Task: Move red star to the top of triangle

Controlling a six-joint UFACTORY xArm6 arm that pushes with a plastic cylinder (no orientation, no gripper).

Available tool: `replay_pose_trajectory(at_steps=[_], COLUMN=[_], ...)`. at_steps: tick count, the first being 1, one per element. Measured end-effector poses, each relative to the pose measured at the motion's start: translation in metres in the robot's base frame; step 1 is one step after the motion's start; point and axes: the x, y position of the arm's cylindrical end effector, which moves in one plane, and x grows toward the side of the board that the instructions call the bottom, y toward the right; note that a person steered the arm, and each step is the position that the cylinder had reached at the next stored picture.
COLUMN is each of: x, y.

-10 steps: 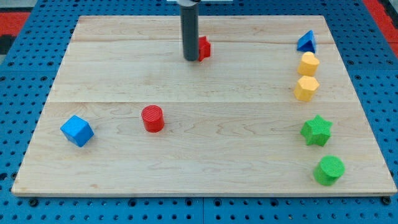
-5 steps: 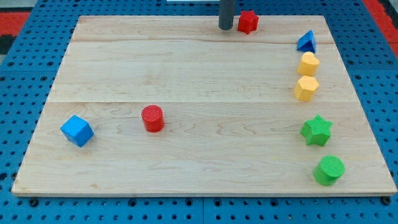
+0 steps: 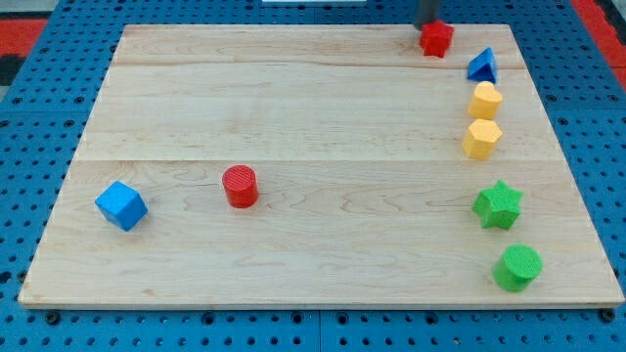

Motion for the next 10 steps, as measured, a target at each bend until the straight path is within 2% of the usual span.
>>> replay_pose_trajectory(at_steps=[1,3,4,5,8,9,10], x=[0.0,0.002,0.023,0.043,0.043,0.044,0.074], y=[0.01,-0.055,-0.058,-0.039,0.011,0.01,-0.079])
